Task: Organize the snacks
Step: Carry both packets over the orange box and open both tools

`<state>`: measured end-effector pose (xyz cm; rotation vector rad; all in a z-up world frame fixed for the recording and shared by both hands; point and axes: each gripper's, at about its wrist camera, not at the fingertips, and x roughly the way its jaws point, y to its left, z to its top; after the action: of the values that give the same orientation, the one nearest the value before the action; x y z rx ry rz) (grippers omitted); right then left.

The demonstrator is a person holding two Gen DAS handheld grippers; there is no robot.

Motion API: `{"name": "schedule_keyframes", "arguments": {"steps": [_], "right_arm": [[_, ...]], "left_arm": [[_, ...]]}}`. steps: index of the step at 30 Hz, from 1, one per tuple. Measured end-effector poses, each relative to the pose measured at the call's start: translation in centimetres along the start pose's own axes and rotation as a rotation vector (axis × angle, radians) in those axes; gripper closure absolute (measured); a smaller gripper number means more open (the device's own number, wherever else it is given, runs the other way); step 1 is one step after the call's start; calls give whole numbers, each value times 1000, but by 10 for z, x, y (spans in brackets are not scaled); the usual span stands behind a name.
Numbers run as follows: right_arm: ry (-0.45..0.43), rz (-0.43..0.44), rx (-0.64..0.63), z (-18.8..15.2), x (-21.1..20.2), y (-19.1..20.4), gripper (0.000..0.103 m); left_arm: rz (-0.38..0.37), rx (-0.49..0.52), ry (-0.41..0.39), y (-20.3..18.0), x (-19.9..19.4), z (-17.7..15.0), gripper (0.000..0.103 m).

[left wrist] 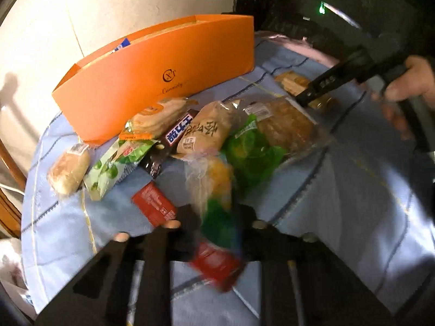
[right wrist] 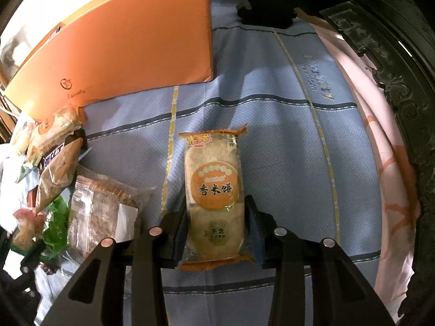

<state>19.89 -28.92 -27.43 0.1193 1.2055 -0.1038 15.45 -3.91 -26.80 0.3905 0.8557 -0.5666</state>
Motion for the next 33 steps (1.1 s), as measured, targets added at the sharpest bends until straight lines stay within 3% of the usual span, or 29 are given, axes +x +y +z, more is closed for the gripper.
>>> {"name": "schedule_keyframes", "arguments": {"steps": [9,16,33], "right_arm": [[-45,31,30,-17,-15,5,67],[-115,128,87,-35,-55,4,67],[-242,196,-2,-47,-156,37,67]], "left_arm": [[-43,-70,2,10,-15,-21,89],[-73,-141,-62,23,-41,-15,89],[-77,-175,-200,42,-112,-10,89]]}}
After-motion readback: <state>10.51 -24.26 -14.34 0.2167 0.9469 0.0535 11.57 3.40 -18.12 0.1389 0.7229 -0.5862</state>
